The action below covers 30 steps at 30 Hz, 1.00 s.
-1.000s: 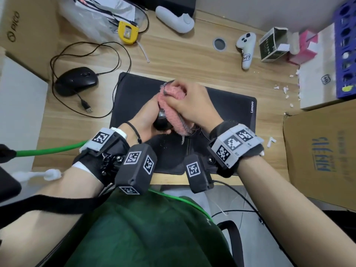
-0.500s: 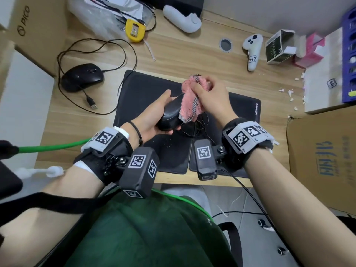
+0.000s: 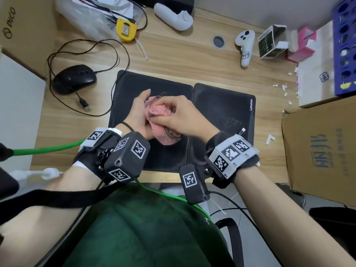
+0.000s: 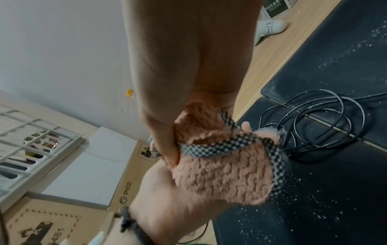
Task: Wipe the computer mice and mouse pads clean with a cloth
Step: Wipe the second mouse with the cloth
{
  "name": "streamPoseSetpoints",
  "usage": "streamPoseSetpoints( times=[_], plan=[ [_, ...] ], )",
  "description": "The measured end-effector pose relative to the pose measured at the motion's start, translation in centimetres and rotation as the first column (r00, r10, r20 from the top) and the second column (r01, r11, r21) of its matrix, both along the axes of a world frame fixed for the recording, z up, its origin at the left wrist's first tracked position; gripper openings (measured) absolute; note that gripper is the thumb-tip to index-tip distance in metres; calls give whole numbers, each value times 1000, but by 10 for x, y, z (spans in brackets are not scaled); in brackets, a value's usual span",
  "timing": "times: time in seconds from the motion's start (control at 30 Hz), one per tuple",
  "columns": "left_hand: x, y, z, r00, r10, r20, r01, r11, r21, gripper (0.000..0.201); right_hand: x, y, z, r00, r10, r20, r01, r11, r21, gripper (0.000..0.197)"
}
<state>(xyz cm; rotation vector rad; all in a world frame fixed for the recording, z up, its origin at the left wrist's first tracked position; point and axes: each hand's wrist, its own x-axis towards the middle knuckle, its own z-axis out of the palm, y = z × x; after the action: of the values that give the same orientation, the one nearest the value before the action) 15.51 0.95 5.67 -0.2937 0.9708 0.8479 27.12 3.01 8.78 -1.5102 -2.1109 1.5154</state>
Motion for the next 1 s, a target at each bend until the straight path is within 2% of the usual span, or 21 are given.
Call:
streamPoseSetpoints(
  times=[0.1,0.17,0.27,0.33,0.4,0.57,0.7,0.83,0.9,1.0],
  plan=[
    [-5,1,-1,1000,-4,-10,4,1000,8,48,7,3,3,992,123,8,-122,990,-76,15],
    [-10,4,-3,998,34,-46,-33,999,16,47,12,3,3,980,193,54,-190,980,-59,14],
    [-15,6,-4,996,61,-64,-60,998,20,48,15,5,0,998,57,1,-57,998,1,18],
    [-14,4,-2,995,25,-100,-22,999,32,44,12,8,-1,993,-90,-82,93,995,41,21],
    [-9,0,1,990,-32,-139,39,998,52,34,6,12,1,980,-178,-92,185,979,83,20],
    [0,-4,3,955,-145,-257,179,977,114,24,-7,18,-3,977,-203,63,195,974,113,18],
    [1,-4,5,928,-231,-291,292,938,186,28,-5,25,-4,945,-325,27,319,937,144,9],
    [-1,-5,12,929,-276,-246,346,882,320,37,8,36,-6,906,-424,17,412,889,197,17],
    [-3,-5,14,926,-278,-254,356,864,356,37,20,41,-10,913,-403,68,388,907,162,21],
    [-4,-9,11,907,-297,-298,391,856,338,37,32,43,-14,935,-323,143,310,945,108,14]
  ],
)
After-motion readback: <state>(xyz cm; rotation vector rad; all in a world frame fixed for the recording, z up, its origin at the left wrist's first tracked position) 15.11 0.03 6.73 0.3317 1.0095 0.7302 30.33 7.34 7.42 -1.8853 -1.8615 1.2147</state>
